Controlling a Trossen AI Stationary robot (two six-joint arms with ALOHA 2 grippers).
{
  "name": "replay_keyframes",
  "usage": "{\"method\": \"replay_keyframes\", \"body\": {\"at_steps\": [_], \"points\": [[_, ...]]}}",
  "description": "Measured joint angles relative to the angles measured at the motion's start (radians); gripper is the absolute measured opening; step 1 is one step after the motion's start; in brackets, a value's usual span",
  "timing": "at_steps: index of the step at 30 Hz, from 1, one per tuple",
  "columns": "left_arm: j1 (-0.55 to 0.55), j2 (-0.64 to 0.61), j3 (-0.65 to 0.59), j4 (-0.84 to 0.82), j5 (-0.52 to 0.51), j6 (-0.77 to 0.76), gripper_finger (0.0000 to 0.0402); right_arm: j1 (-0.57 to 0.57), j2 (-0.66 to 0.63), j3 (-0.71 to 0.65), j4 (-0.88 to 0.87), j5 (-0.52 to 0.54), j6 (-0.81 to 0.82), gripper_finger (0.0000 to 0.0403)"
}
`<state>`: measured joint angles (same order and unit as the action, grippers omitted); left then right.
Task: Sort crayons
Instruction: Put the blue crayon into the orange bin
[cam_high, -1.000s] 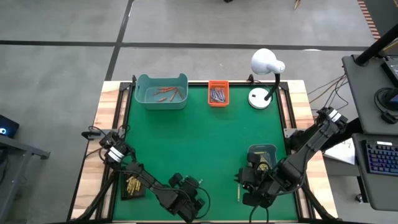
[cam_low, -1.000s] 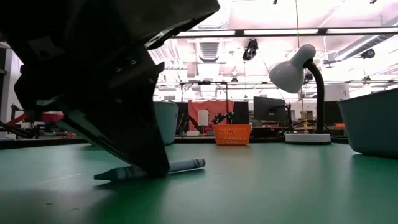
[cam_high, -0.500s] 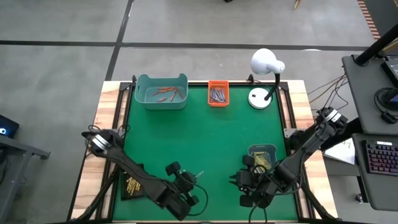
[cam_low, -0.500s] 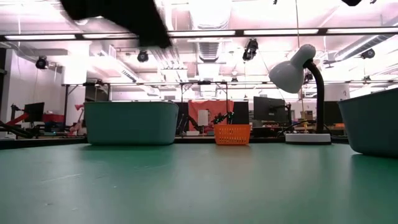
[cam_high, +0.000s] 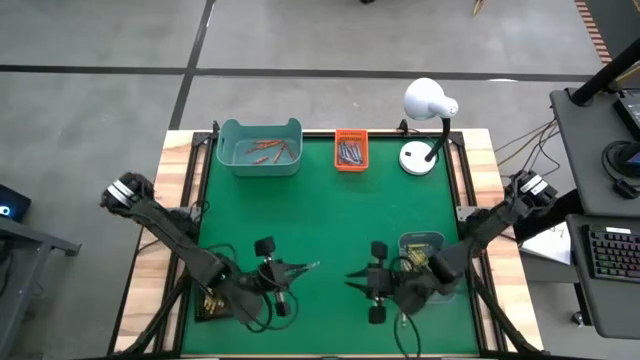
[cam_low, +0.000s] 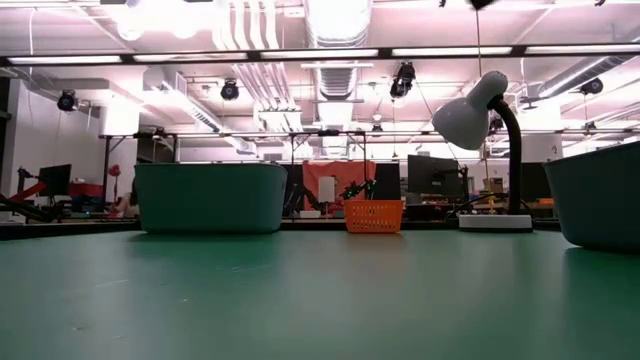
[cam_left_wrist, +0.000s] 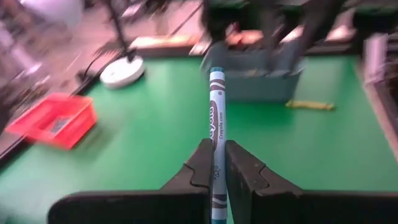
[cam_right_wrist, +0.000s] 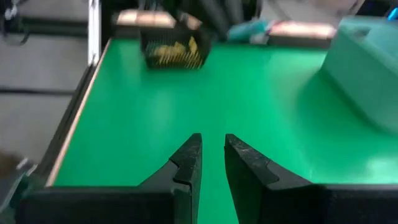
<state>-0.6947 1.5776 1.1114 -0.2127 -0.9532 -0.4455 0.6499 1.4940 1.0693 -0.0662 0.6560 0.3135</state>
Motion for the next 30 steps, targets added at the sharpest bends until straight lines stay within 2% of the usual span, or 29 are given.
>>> {"method": "replay_keyframes", "body": {"at_steps": [4, 6, 9, 12, 15, 19, 24, 30], "points": [[0.03, -0.089, -0.206, 0.396, 0.098, 0.245, 0.0, -0.081, 0.0, -0.052, 0.231, -0.002, -0.184, 0.0059], [0.053, -0.125, -0.308, 0.624, 0.191, 0.372, 0.0, -0.13, 0.0, -0.085, 0.371, -0.041, -0.263, 0.0059], [0.102, -0.167, -0.446, 0.929, 0.295, 0.508, 0.0, -0.219, 0.0, -0.13, 0.552, -0.231, -0.334, 0.0059], [0.158, -0.194, -0.562, 1.125, 0.355, 0.568, 0.0, -0.306, 0.0, -0.153, 0.654, -0.428, -0.34, 0.0065], [0.202, -0.206, -0.64, 1.294, 0.442, 0.589, 0.0, -0.367, 0.0, -0.155, 0.696, -0.501, -0.333, 0.0083], [0.237, -0.204, -0.677, 1.408, 0.474, 0.594, 0.0, -0.406, -0.001, -0.15, 0.702, -0.531, -0.333, 0.0123], [0.263, -0.192, -0.649, 1.418, 0.474, 0.602, 0.0, -0.421, -0.001, -0.112, 0.712, -0.536, -0.363, 0.0174], [0.277, -0.157, -0.586, 1.416, 0.474, 0.656, 0.0, -0.437, 0.003, -0.066, 0.71, -0.56, -0.411, 0.0195]]}}
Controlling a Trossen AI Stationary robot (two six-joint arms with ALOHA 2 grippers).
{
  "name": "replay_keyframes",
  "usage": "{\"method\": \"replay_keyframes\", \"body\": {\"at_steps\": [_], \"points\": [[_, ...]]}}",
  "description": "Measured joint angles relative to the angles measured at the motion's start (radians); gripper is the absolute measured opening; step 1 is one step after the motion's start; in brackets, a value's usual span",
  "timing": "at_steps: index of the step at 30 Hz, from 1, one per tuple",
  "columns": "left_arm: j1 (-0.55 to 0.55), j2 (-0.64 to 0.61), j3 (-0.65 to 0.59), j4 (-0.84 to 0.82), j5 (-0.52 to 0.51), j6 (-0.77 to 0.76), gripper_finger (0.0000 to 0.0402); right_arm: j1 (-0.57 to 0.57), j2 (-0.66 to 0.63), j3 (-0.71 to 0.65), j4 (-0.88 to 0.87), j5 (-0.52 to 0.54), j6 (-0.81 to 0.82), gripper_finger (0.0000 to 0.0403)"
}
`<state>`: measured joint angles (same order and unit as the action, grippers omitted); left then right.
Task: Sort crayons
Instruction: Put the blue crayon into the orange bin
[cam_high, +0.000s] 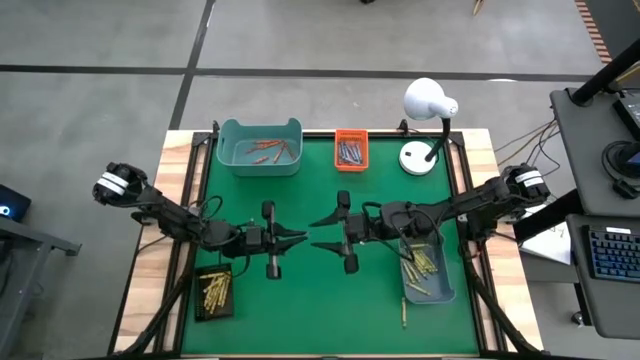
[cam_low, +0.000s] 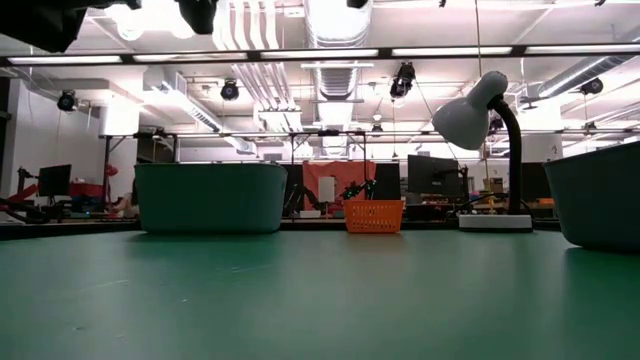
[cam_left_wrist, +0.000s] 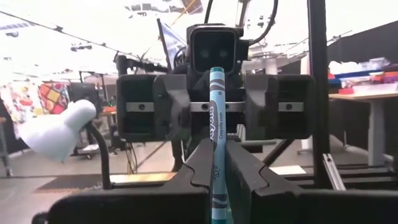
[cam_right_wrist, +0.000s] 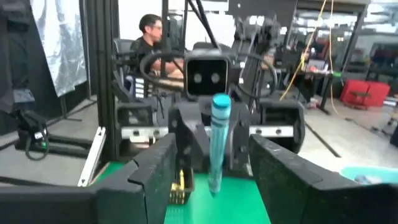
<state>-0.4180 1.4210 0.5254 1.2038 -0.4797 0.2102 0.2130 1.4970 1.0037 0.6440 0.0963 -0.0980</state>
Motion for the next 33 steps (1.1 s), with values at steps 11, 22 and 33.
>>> {"method": "replay_keyframes", "body": {"at_steps": [11, 22, 33], "points": [[0.033, 0.023, 0.05, 0.001, -0.008, 0.042, 0.0, -0.015, 0.011, 0.018, 0.009, -0.004, -0.035, 0.0173], [0.036, 0.023, 0.04, -0.001, -0.008, 0.024, 0.0, -0.017, 0.01, 0.024, 0.05, 0.0, -0.017, 0.0127], [0.037, 0.019, 0.033, -0.011, -0.008, -0.021, 0.01, -0.02, 0.01, 0.087, -0.136, 0.03, 0.029, 0.0019]]}}
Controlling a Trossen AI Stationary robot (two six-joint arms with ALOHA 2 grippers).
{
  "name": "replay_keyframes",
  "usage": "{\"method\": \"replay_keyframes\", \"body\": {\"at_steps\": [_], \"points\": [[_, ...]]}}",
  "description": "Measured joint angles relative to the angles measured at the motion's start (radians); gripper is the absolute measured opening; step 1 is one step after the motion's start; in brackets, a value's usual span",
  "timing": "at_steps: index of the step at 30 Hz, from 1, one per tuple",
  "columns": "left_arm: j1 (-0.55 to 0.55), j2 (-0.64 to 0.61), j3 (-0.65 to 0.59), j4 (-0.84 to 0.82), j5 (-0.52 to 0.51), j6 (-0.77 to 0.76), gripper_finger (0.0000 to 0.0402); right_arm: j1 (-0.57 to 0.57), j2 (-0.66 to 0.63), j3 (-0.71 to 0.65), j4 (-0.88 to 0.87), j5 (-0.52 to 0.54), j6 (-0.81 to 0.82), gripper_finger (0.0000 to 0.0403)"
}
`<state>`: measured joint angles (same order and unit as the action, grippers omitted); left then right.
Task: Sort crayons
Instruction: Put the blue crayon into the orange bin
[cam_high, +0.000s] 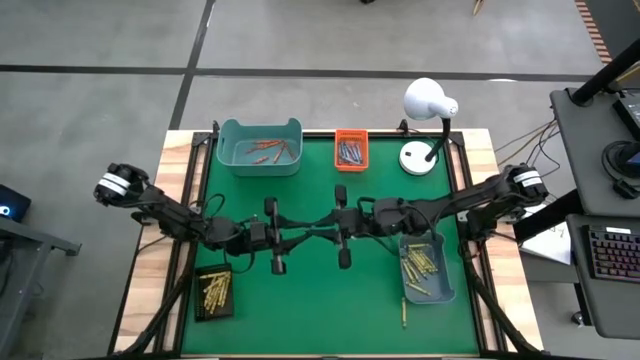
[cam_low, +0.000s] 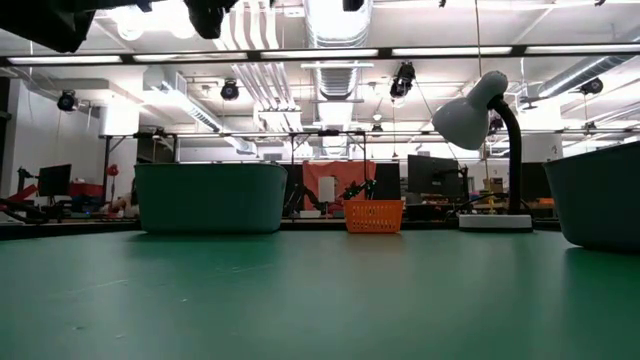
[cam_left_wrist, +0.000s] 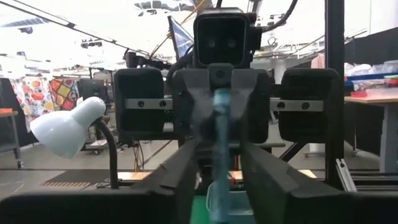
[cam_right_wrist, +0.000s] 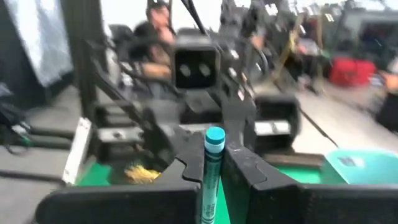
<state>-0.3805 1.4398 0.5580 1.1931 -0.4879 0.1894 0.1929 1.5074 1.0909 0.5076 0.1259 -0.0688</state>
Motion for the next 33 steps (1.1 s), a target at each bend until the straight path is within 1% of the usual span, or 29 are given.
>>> {"method": "replay_keyframes", "body": {"at_steps": [2, 3, 5, 7, 9, 10, 12, 15, 18, 20, 22, 26, 30, 33], "points": [[-0.005, -0.012, -0.01, -0.008, -0.011, 0.0, 0.0128, -0.005, 0.0, 0.041, -0.119, 0.057, 0.006, 0.0018], [-0.009, -0.021, -0.014, -0.014, -0.036, 0.0, 0.014, -0.01, -0.003, 0.068, -0.198, 0.095, 0.007, 0.0018], [-0.024, -0.054, -0.016, -0.042, -0.124, 0.011, 0.0162, -0.024, -0.006, 0.129, -0.385, 0.193, 0.018, 0.0017], [-0.043, -0.101, -0.016, -0.09, -0.246, 0.032, 0.0179, -0.056, -0.006, 0.197, -0.592, 0.287, 0.029, 0.0017], [-0.054, -0.145, -0.016, -0.161, -0.367, 0.048, 0.0191, -0.108, -0.002, 0.25, -0.757, 0.359, 0.053, 0.0017], [-0.059, -0.168, -0.016, -0.198, -0.414, 0.05, 0.0195, -0.143, -0.002, 0.269, -0.817, 0.376, 0.071, 0.0017], [-0.063, -0.211, -0.016, -0.248, -0.465, 0.052, 0.02, -0.225, -0.001, 0.284, -0.895, 0.374, 0.114, 0.0017], [-0.065, -0.26, -0.016, -0.295, -0.492, 0.025, 0.0201, -0.371, 0.001, 0.268, -0.922, 0.323, 0.198, 0.0016], [-0.064, -0.287, -0.016, -0.324, -0.498, 0.009, 0.0201, -0.508, 0.011, 0.235, -0.914, 0.233, 0.296, 0.0016], [-0.064, -0.294, -0.016, -0.334, -0.498, 0.008, 0.0201, -0.586, 0.024, 0.217, -0.915, 0.179, 0.347, 0.0017], [-0.064, -0.293, -0.016, -0.35, -0.497, 0.011, 0.0201, -0.639, 0.051, 0.213, -0.915, 0.161, 0.373, 0.0026], [-0.064, -0.281, -0.017, -0.358, -0.498, 0.011, 0.0201, -0.694, 0.107, 0.213, -0.872, 0.157, 0.374, 0.0058], [-0.064, -0.262, -0.016, -0.363, -0.498, 0.011, 0.0201, -0.708, 0.156, 0.214, -0.853, 0.153, 0.36, 0.0091], [-0.064, -0.257, -0.017, -0.364, -0.498, 0.011, 0.0201, -0.708, 0.167, 0.228, -0.848, 0.153, 0.348, 0.0109]]}}
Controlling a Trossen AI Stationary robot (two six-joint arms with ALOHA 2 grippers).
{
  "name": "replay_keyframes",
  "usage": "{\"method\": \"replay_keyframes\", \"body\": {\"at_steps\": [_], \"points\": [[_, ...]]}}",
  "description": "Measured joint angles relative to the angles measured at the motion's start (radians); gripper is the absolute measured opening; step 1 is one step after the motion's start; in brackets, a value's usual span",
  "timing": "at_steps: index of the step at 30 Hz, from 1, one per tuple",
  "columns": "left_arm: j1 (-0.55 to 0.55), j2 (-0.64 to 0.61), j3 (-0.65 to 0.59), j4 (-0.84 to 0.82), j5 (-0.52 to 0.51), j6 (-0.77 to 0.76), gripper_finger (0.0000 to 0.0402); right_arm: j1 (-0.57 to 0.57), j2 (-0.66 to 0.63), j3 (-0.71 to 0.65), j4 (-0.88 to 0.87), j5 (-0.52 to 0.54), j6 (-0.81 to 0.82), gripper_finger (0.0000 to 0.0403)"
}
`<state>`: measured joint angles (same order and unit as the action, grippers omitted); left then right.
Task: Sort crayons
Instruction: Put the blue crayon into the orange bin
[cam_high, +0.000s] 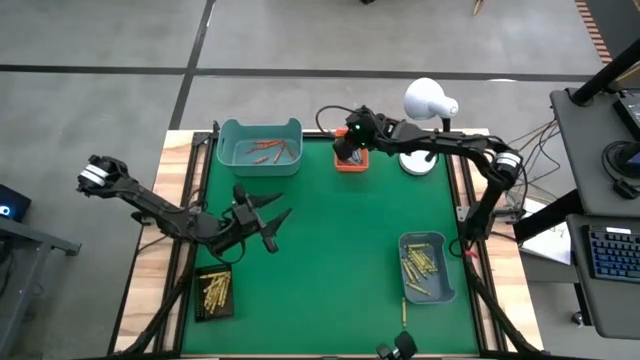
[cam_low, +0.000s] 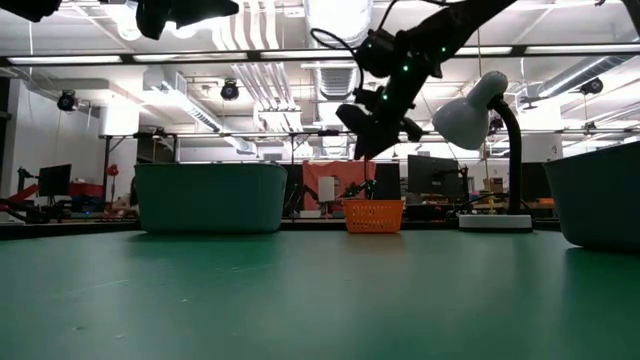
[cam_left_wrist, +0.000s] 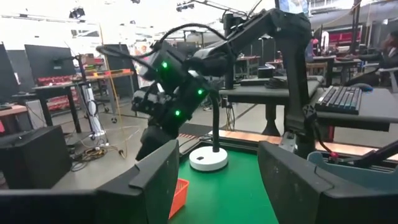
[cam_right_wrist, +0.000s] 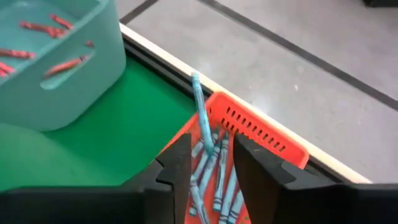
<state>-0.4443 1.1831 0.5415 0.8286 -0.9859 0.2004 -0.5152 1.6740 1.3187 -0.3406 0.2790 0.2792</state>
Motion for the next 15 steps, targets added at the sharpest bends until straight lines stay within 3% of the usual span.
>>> {"method": "replay_keyframes", "body": {"at_steps": [3, 9, 15], "points": [[0.0, 0.0, 0.0, -0.009, 0.0, -0.018, 0.0201, 0.007, -0.014, 0.014, -0.013, -0.014, -0.002, 0.0122], [-0.002, 0.006, 0.0, -0.061, 0.0, -0.114, 0.0201, 0.078, -0.092, 0.034, -0.073, -0.164, 0.017, 0.0126], [-0.021, 0.011, 0.0, -0.107, 0.0, -0.207, 0.0201, 0.213, -0.17, 0.034, -0.186, -0.175, 0.042, 0.0114]]}}
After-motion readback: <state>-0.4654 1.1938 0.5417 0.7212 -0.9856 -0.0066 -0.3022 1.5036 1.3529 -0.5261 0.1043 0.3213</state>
